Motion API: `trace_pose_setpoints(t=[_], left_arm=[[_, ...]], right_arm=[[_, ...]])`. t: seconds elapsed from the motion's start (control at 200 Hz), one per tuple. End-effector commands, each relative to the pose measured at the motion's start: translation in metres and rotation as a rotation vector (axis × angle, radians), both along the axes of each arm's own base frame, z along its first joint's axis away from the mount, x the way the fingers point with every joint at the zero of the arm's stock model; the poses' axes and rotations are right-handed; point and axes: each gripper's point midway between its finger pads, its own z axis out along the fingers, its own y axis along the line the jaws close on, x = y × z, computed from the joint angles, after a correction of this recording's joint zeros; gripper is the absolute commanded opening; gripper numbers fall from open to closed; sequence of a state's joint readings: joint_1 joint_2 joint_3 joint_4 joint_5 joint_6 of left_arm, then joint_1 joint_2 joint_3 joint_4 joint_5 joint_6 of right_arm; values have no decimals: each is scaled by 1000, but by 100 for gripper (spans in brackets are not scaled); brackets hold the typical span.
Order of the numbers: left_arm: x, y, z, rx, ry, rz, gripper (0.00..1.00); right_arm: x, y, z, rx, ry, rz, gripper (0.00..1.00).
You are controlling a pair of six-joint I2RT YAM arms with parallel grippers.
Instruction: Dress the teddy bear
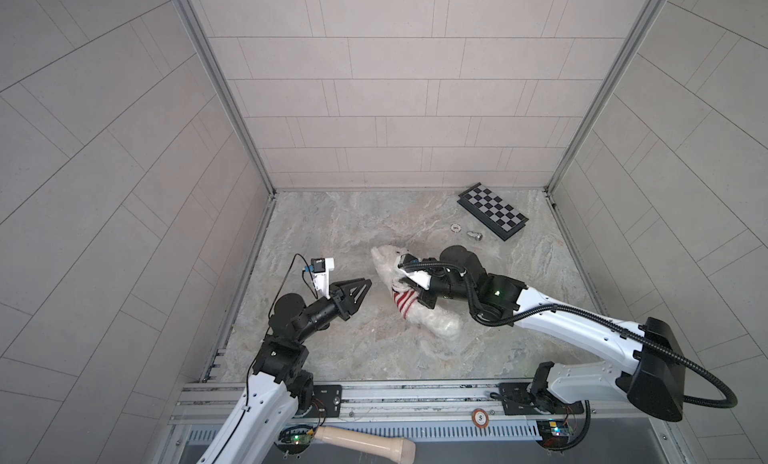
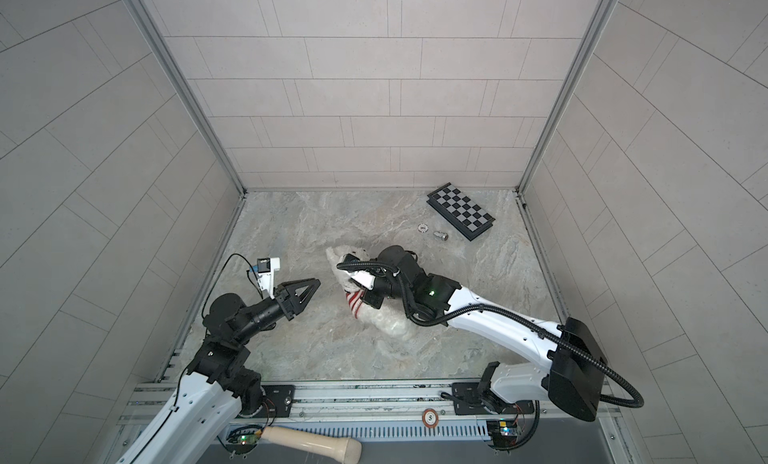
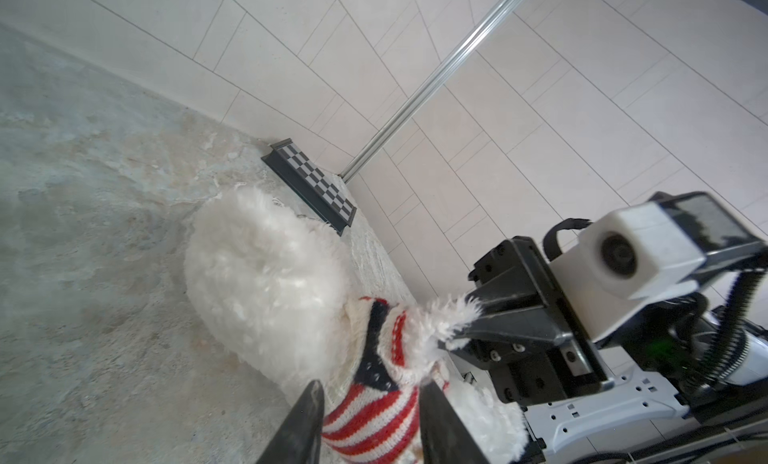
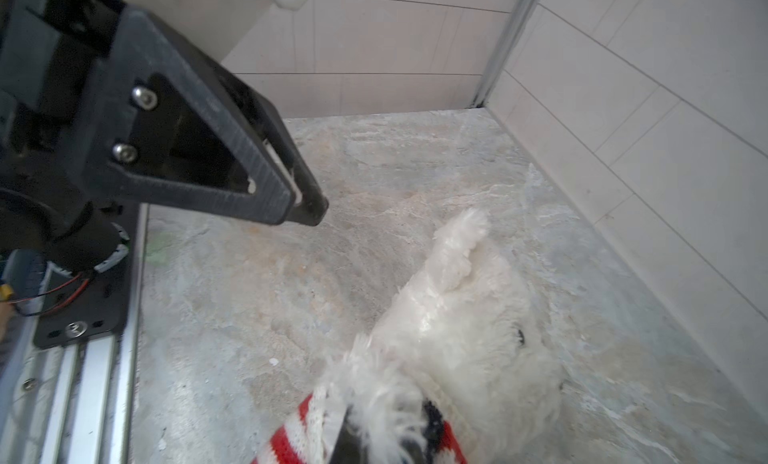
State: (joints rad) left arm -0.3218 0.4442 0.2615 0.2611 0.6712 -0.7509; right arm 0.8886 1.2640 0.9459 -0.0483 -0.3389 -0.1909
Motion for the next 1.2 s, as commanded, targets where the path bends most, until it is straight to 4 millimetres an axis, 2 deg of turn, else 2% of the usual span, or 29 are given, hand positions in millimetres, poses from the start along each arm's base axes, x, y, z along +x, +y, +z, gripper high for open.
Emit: trace_pose_setpoints(t=[0.0,0.12,0.24,0.305,0.491,0.626,0.721,0.821,0.996,1.191], left_arm=[[-12,-9,23,-22,-85,-61,41],[-23,-23,34,-31,-117,-132,36],[-35,-36,36,-24,-129,-199,31],[-48,-45,37,-28,-138,-253,29],[-68,-52,40,-5,-170,-313,25],[-63,-54,32,44,-154,-294,28],[-56,-53,30,60,-148,-258,35],[-50,-51,25,82,-144,-231,38],[-53,-55,24,87,-155,-259,35],[-66,-65,16,114,-147,-323,24]], right_arm=[[-31,9,37,164,-7,188,0],[-44,4,55,228,-19,262,0],[-48,-4,69,264,-43,290,0],[-48,-7,74,272,-55,293,0],[-48,-13,82,288,-73,300,0],[-52,-13,87,300,-75,320,0],[-55,-13,87,299,-73,337,0],[-60,-14,89,303,-72,357,0],[-62,-14,93,317,-80,364,0],[-58,-14,96,337,-100,346,0]])
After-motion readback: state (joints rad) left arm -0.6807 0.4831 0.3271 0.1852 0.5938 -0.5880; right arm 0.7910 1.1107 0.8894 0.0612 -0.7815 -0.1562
